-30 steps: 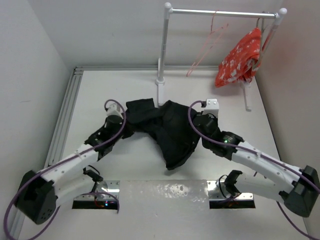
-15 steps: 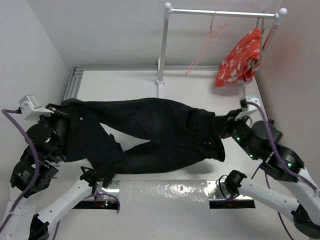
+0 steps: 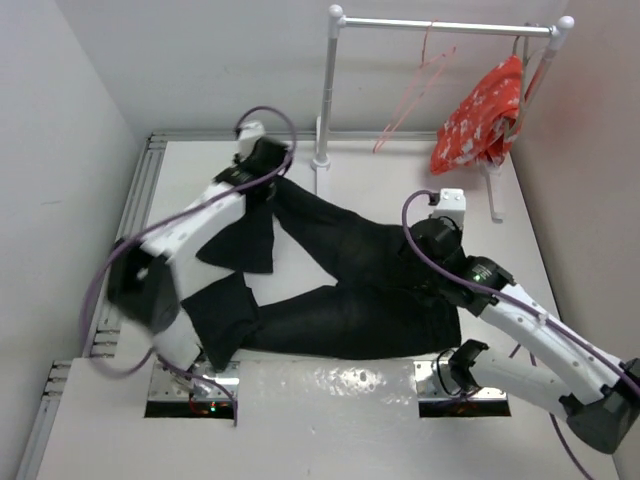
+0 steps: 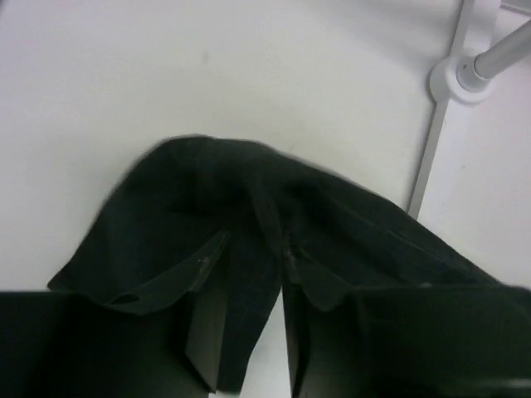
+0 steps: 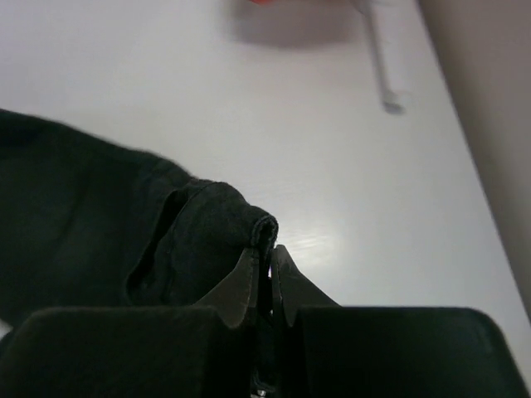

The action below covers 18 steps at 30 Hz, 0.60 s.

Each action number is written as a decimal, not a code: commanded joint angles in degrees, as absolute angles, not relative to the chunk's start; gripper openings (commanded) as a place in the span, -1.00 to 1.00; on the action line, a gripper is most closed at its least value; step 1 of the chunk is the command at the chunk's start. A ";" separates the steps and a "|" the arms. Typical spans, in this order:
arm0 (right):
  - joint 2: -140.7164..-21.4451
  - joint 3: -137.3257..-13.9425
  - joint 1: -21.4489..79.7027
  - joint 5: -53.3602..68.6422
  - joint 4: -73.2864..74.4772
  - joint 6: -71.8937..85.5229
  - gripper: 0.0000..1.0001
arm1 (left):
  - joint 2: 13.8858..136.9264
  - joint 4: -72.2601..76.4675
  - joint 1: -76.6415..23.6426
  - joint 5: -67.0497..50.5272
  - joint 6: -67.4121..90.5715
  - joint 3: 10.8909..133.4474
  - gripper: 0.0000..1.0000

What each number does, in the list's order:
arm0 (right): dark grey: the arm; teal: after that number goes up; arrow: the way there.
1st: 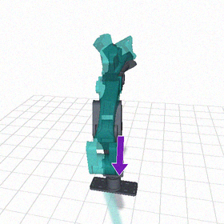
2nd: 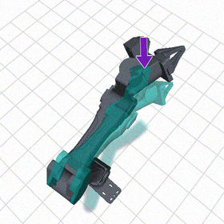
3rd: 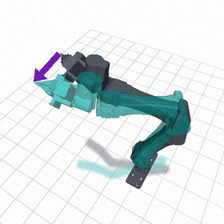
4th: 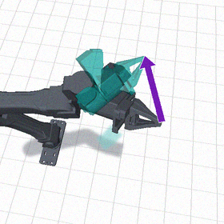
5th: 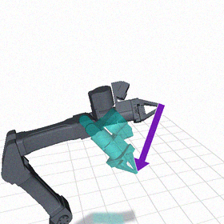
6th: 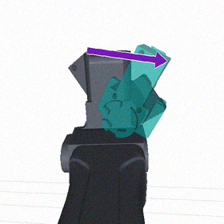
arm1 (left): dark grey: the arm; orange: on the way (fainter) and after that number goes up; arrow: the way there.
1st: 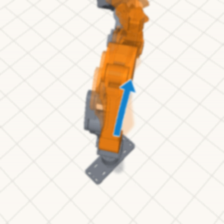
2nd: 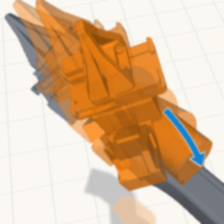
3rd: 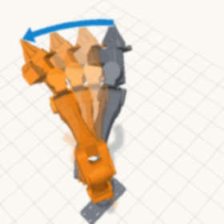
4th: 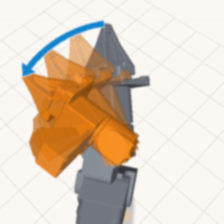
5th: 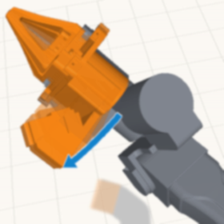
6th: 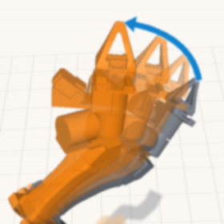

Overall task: Place the trousers on the hanger
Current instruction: Flatten out the trousers at the center of the board.

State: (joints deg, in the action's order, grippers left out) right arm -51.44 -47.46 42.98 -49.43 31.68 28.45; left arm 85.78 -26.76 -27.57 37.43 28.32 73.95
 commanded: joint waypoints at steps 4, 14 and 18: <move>-57.19 -42.29 19.46 -53.36 21.64 33.29 -1.00 | 113.97 -37.61 -26.19 35.17 22.94 103.43 0.05; -66.11 -45.97 -3.08 -22.54 12.66 37.62 0.92 | 89.14 -22.95 -31.80 30.14 26.97 68.59 -0.42; -57.76 -36.86 -1.15 -4.33 6.07 39.55 -0.68 | 87.28 -22.41 -36.12 34.36 31.98 55.65 -1.00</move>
State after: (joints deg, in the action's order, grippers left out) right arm -63.29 -40.80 -2.52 -20.86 13.45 37.28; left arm 85.49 -24.25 -33.54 33.08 28.03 61.47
